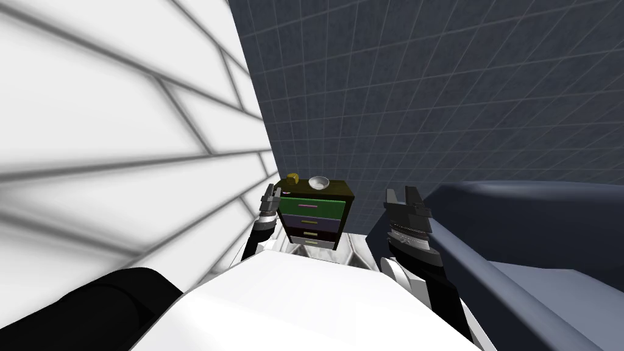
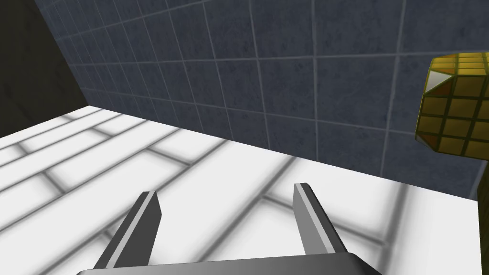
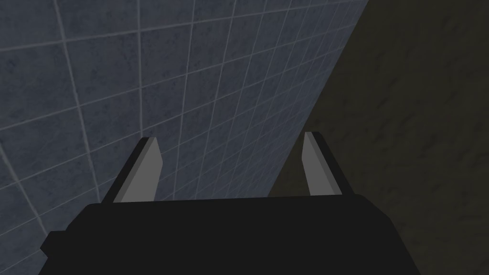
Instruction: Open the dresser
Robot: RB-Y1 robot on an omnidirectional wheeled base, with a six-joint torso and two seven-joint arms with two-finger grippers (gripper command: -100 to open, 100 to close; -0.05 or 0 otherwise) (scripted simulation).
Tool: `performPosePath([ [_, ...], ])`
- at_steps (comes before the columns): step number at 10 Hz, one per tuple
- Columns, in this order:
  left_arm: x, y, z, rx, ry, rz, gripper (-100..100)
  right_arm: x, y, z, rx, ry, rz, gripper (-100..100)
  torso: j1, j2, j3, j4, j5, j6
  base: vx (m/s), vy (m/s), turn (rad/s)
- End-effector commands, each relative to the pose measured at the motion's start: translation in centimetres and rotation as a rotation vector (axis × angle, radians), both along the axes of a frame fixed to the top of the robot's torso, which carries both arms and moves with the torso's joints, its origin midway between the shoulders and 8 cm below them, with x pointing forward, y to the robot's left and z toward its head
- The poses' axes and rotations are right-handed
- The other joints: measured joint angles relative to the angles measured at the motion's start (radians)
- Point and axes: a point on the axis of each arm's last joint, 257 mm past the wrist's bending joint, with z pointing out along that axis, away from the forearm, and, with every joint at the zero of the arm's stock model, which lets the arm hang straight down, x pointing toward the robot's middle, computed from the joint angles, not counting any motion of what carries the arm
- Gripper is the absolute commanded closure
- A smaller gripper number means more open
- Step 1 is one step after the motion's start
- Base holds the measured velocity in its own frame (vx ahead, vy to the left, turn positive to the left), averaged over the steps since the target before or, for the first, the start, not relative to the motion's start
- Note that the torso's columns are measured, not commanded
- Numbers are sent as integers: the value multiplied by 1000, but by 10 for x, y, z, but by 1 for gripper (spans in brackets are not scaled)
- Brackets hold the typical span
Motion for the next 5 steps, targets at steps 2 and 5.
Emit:
performPosePath([
  [2,0,0,0,0,0,0,0,0,0,0,0,0,0,0,0,104,-209,105,0,0,0,0,0],
  [5,0,0,0,0,0,0,0,0,0,0,0,0,0,0,0,322,-644,322,0,0,0,0,0],
])
